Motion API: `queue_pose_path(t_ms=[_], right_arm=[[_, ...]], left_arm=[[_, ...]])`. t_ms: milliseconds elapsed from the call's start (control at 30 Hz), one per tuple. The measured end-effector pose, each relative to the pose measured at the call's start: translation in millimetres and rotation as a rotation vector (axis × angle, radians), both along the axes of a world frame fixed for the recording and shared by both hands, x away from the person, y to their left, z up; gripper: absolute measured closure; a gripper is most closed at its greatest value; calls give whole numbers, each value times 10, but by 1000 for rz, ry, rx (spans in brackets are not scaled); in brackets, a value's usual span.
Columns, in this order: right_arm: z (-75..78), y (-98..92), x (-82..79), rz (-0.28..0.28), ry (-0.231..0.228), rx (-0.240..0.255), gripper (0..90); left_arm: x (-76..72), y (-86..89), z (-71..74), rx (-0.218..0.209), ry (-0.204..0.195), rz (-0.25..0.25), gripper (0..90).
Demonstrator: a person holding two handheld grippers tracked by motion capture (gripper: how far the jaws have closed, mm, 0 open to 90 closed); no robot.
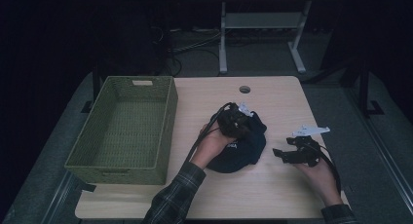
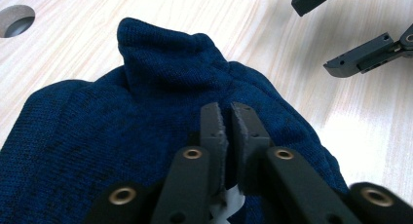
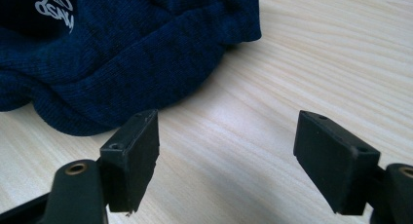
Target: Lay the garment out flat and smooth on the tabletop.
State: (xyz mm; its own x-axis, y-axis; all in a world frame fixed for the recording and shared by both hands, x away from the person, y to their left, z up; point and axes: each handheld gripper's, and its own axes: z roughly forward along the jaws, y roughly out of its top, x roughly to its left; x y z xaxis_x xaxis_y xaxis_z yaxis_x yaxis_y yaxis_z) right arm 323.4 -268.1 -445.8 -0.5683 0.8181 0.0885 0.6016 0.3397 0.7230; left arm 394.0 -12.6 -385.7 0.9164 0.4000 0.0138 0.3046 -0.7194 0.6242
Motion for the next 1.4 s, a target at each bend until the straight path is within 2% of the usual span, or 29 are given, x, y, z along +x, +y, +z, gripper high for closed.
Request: queue_pose_path(t_ms=[200,433,567,667,800,933,1033,1100,1167,1300,1400], right_arm=[[1,35,-6,10,1,9,243],[35,111,-39,46,0,34,242],[54,158,-62,69,-9,46,243],[104,216,-89,108,-30,90,252],[160,258,-101,117,-36,101,272],[228,288,-94,144,-68,140,334],[294,297,-98,160,-94,165,420],[329,295,-103,168,-113,183,526],[360,293,-94,175,-116,181,614],[441,276,-82,179,-140,194,766],[498,273,-73,181,-155,200,814]], left_arm=[[-19,63,142,-56,-34,12,857],[-38,195,413,-184,-59,45,857],[-48,251,521,-222,-72,53,858],[-51,272,540,-226,-74,58,858],[-49,288,534,-236,-68,61,858],[-50,304,525,-238,-65,65,857],[-47,334,514,-245,-61,72,857],[-41,360,513,-243,-61,73,857],[-45,381,512,-243,-60,76,856],[-59,427,515,-251,-59,84,856],[-66,473,516,-253,-58,86,856]])
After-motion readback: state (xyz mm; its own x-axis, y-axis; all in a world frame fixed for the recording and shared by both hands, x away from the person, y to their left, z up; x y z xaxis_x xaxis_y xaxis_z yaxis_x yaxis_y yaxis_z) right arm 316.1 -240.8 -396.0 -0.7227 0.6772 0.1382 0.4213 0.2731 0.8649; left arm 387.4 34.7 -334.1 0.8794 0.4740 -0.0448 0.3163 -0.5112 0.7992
